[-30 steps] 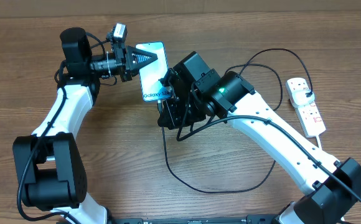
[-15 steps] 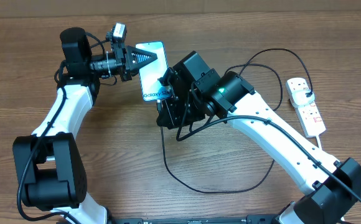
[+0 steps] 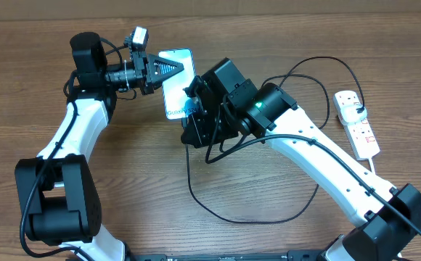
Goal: Plug charger to phone and switch on socket
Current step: 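Push the plug upward into the phone's port with the right gripper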
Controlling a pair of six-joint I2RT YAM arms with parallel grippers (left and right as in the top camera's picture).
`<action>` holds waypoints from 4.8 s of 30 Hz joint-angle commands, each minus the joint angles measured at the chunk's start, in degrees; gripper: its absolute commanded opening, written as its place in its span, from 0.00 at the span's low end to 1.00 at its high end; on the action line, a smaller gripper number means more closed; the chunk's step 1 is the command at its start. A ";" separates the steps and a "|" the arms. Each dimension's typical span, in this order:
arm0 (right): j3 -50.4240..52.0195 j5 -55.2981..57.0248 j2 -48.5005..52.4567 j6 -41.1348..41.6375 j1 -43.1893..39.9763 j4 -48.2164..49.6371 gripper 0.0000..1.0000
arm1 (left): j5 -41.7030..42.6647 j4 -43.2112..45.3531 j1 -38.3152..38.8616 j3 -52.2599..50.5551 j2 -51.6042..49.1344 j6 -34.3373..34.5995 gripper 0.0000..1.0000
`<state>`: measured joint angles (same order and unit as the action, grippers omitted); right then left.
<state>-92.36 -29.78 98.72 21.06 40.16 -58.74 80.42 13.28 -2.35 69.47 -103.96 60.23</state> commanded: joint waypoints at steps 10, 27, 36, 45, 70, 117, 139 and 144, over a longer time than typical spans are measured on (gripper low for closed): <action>-1.90 -2.05 -2.05 1.68 -0.15 -0.94 0.04 | -0.07 0.22 -0.42 0.76 0.20 3.28 0.04; -1.90 -2.03 -2.05 1.68 -0.15 0.42 0.04 | -0.02 0.20 -0.42 0.76 0.20 4.48 0.04; -1.88 -2.03 -2.05 1.70 -0.15 0.07 0.04 | 0.07 0.22 -0.55 0.76 0.20 4.13 0.04; -1.88 -2.05 -2.05 1.70 -0.15 -0.72 0.04 | -0.09 0.20 -0.74 0.76 0.20 4.20 0.04; -1.88 -2.03 -1.84 1.70 -0.15 0.02 0.04 | -0.24 0.22 -0.74 0.76 0.20 4.07 0.04; -1.79 -1.36 0.28 4.24 -0.15 -0.90 0.04 | 0.63 0.31 -0.74 0.76 0.20 -1.99 0.04; -1.79 -1.36 0.44 4.26 -0.15 0.20 0.04 | 0.61 0.28 -0.72 0.76 0.20 5.81 0.04; -1.79 -1.36 0.44 4.24 -0.15 0.24 0.04 | 1.14 0.26 -0.72 0.76 0.20 2.05 0.04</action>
<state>-92.38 -31.09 98.96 25.28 40.16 -58.74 79.92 13.28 -2.74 69.47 -103.96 65.14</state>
